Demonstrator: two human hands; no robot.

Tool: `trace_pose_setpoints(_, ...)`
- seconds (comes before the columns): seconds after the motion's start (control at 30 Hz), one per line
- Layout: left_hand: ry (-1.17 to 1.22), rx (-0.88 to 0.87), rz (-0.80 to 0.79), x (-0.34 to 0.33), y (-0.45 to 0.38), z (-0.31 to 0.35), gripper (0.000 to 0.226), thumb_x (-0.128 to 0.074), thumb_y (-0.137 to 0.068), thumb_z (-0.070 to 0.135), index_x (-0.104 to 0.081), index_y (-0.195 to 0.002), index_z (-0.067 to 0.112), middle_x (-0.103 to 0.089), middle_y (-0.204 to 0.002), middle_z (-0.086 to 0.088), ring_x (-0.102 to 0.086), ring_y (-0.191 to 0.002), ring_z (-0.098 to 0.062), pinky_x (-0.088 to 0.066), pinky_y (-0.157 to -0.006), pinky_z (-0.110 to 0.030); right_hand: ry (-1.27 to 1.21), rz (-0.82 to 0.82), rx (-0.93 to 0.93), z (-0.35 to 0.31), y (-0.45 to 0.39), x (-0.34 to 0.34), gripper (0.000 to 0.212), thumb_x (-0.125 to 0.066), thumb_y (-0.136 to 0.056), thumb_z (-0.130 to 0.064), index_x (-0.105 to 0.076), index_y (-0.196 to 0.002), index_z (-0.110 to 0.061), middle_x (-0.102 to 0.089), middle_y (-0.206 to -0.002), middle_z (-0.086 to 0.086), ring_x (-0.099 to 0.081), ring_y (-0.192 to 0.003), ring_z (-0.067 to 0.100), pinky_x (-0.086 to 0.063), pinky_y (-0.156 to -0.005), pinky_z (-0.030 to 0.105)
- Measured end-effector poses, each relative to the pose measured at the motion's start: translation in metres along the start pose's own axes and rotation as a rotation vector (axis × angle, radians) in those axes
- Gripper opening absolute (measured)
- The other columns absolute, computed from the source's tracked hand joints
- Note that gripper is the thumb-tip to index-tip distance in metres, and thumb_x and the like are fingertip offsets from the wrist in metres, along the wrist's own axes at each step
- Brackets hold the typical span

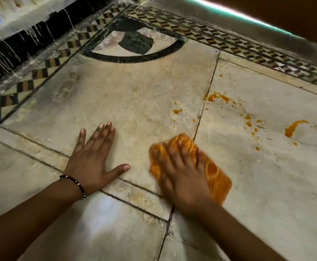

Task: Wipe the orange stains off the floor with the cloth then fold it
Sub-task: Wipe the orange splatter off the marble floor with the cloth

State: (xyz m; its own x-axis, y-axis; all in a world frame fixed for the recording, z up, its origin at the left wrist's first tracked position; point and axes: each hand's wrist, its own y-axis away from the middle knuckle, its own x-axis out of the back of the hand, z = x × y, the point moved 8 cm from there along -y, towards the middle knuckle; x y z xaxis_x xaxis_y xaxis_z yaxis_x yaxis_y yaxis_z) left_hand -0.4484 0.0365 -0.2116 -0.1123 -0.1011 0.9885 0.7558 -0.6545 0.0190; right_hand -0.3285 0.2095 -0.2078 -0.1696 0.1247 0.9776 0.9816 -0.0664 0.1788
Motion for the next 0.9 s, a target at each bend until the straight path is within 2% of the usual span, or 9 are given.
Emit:
trace_pose_setpoints(0.13,0.016,0.07,-0.028,-0.006,-0.022,-0.023,0.105,-0.011,-0.076,0.085,-0.007,-0.151,0.012,-0.001,-0.158,-0.003,0.002,-0.144,-0.013,0.012,-0.115,-0.04,0.089,-0.001,0.042,0.029,0.059,-0.009,0.057,-0.029,-0.092,-0.054,-0.021,-0.149,-0.046,-0.025,-0.157,-0.008,-0.016,-0.146,0.021,-0.016,-0.108,0.052)
trace_pose_setpoints(0.3,0.013,0.093,-0.06,-0.01,-0.024,-0.024,0.103,-0.016,-0.079,0.082,-0.013,-0.15,0.007,-0.008,-0.158,-0.007,-0.007,-0.144,-0.019,0.001,-0.115,-0.045,-0.09,0.027,-0.497,0.059,0.065,0.0,0.06,-0.035,-0.086,-0.053,-0.029,-0.145,-0.045,-0.037,-0.152,-0.005,-0.025,-0.14,0.022,-0.018,-0.107,0.055)
trace_pose_setpoints(0.4,0.025,0.106,-0.072,-0.009,-0.025,-0.024,0.103,-0.019,-0.079,0.082,-0.012,-0.15,0.007,-0.008,-0.158,-0.008,-0.009,-0.145,-0.02,0.0,-0.116,-0.045,-0.07,0.02,-0.282,-0.009,0.009,-0.002,0.061,-0.034,-0.09,-0.053,-0.02,-0.149,-0.043,-0.035,-0.153,-0.004,-0.02,-0.142,0.025,-0.008,-0.109,0.052)
trace_pose_setpoints(0.5,0.038,0.098,-0.092,-0.009,-0.027,-0.024,0.104,-0.023,-0.077,0.082,-0.012,-0.15,0.009,-0.008,-0.158,-0.007,-0.008,-0.145,-0.019,-0.001,-0.116,-0.045,-0.033,-0.054,0.051,-0.034,-0.065,0.011,0.06,-0.024,-0.094,-0.055,0.0,-0.149,-0.049,-0.004,-0.16,-0.009,0.003,-0.147,0.025,0.005,-0.11,0.06)
trace_pose_setpoints(0.57,0.043,0.098,-0.114,-0.009,-0.026,-0.027,0.104,-0.024,-0.077,0.082,-0.011,-0.15,0.01,-0.007,-0.158,-0.006,-0.008,-0.145,-0.018,0.0,-0.116,-0.044,0.003,-0.18,0.092,-0.003,-0.095,0.02,0.062,-0.016,-0.093,-0.063,0.02,-0.143,-0.052,0.014,-0.159,-0.012,0.016,-0.145,0.023,0.009,-0.112,0.057)
trace_pose_setpoints(0.7,0.06,0.107,-0.141,-0.006,-0.026,-0.027,0.103,-0.025,-0.078,0.082,-0.013,-0.15,0.009,-0.008,-0.159,-0.006,-0.009,-0.145,-0.019,-0.001,-0.116,-0.045,0.154,-0.374,-0.016,0.075,-0.075,0.033,0.077,-0.014,-0.085,-0.074,0.035,-0.136,-0.046,0.015,-0.16,0.0,0.005,-0.146,0.034,-0.004,-0.113,0.05)
trace_pose_setpoints(0.77,0.073,0.103,-0.153,-0.005,-0.027,-0.026,0.103,-0.025,-0.078,0.081,-0.013,-0.15,0.008,-0.007,-0.159,-0.006,-0.008,-0.145,-0.019,-0.002,-0.116,-0.047,0.182,-0.314,0.043,0.061,-0.043,0.026,0.077,-0.013,-0.088,-0.071,0.028,-0.144,-0.038,0.008,-0.159,0.006,-0.005,-0.145,0.041,-0.002,-0.113,0.05)
trace_pose_setpoints(0.83,0.078,0.096,-0.158,-0.005,-0.028,-0.024,0.104,-0.026,-0.078,0.081,-0.013,-0.15,0.008,-0.007,-0.159,-0.007,-0.007,-0.145,-0.019,-0.004,-0.116,-0.049,0.193,-0.255,0.152,0.024,-0.025,0.015,0.075,-0.021,-0.092,-0.065,-0.002,-0.154,-0.027,-0.02,-0.156,0.008,-0.029,-0.139,0.041,-0.009,-0.108,0.054)
trace_pose_setpoints(0.9,0.081,0.1,-0.145,-0.006,-0.028,-0.025,0.103,-0.026,-0.078,0.08,-0.014,-0.15,0.007,-0.009,-0.158,-0.008,-0.01,-0.145,-0.021,-0.007,-0.115,-0.051,0.143,-0.25,0.273,-0.014,-0.039,0.007,0.071,-0.027,-0.093,-0.061,-0.013,-0.154,-0.028,-0.027,-0.156,0.005,-0.027,-0.141,0.036,-0.009,-0.106,0.058)
